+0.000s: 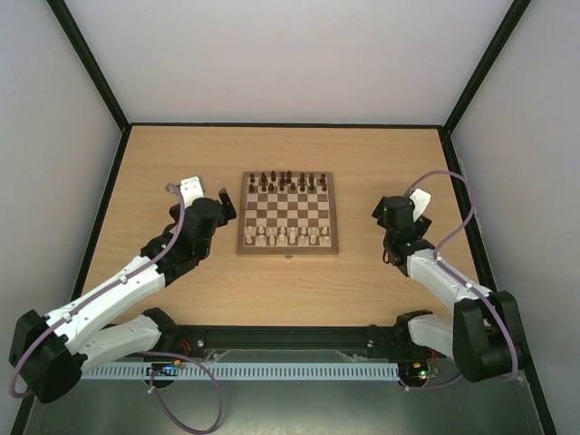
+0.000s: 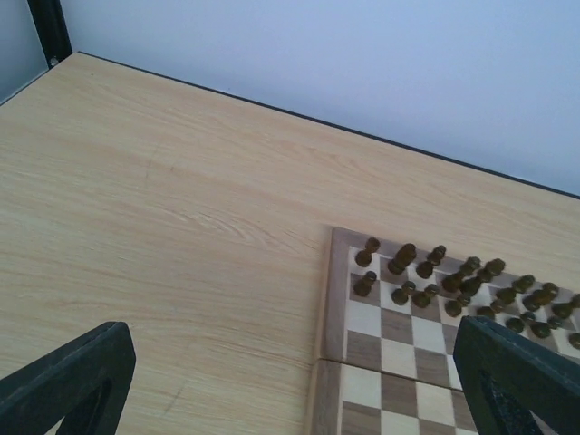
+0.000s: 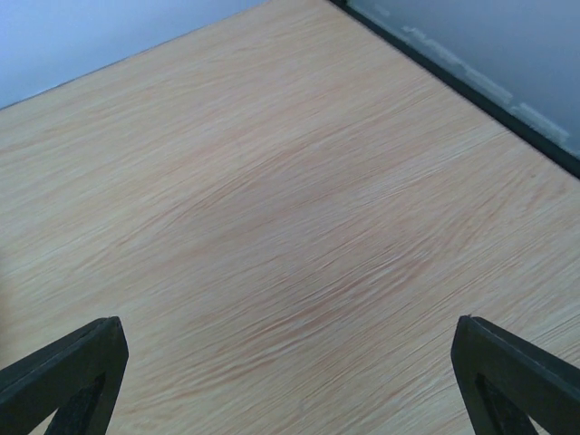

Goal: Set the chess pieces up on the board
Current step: Reset both arms

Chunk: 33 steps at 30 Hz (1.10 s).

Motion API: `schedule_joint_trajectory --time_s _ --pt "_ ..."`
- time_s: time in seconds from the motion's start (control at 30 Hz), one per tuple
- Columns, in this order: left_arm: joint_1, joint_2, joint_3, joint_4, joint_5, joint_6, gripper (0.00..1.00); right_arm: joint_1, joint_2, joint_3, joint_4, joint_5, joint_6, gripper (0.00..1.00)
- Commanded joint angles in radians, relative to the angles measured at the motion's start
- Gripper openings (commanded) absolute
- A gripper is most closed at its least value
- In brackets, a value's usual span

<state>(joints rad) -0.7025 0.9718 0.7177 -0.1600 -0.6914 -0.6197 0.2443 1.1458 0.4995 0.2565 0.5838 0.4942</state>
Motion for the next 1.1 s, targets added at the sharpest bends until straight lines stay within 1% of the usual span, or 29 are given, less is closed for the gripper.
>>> schedule_joint_trajectory --time_s 0.0,0.1,0.17,0.27,0.37,0.5,0.6,0.67,0.87,0.93,1.03,1.07 --pt "0.065 0.063 -0.015 0.159 0.039 0.057 0.99 -0.023 0.016 -0.053 0.197 0.143 -0.015 0.99" --pt "0.133 0.134 -0.013 0.175 0.043 0.073 0.99 -0.030 0.015 -0.104 0.304 0.170 -0.040 0.99" --pt "0.180 0.157 -0.034 0.214 0.060 0.090 0.99 -0.038 0.030 -0.122 0.341 0.185 -0.047 0.99" --pt "0.210 0.150 -0.110 0.345 0.043 0.177 0.99 -0.054 0.053 -0.131 0.373 0.206 -0.061 0.99" --pt "0.227 0.133 -0.186 0.484 0.033 0.262 0.99 -0.073 0.051 -0.152 0.418 0.192 -0.073 0.99" --pt "0.279 0.101 -0.329 0.713 0.142 0.401 0.99 -0.090 0.071 -0.177 0.491 0.173 -0.094 0.98" --pt "0.344 0.099 -0.419 0.862 0.235 0.470 0.99 -0.094 0.109 -0.193 0.557 0.145 -0.106 0.99" --pt "0.376 0.107 -0.407 0.841 0.281 0.480 1.00 -0.094 0.151 -0.200 0.607 0.112 -0.134 0.99" --pt "0.419 0.172 -0.370 0.850 0.243 0.500 1.00 -0.103 0.244 -0.179 0.661 0.115 -0.169 0.99" --pt "0.441 0.171 -0.372 0.861 0.258 0.497 1.00 -0.114 0.280 -0.149 0.650 0.089 -0.194 0.99" --pt "0.466 0.155 -0.392 0.886 0.266 0.505 1.00 -0.121 0.305 -0.135 0.669 0.062 -0.216 0.99" --pt "0.475 0.150 -0.407 0.903 0.263 0.509 1.00 -0.128 0.311 -0.144 0.699 0.056 -0.216 0.99"
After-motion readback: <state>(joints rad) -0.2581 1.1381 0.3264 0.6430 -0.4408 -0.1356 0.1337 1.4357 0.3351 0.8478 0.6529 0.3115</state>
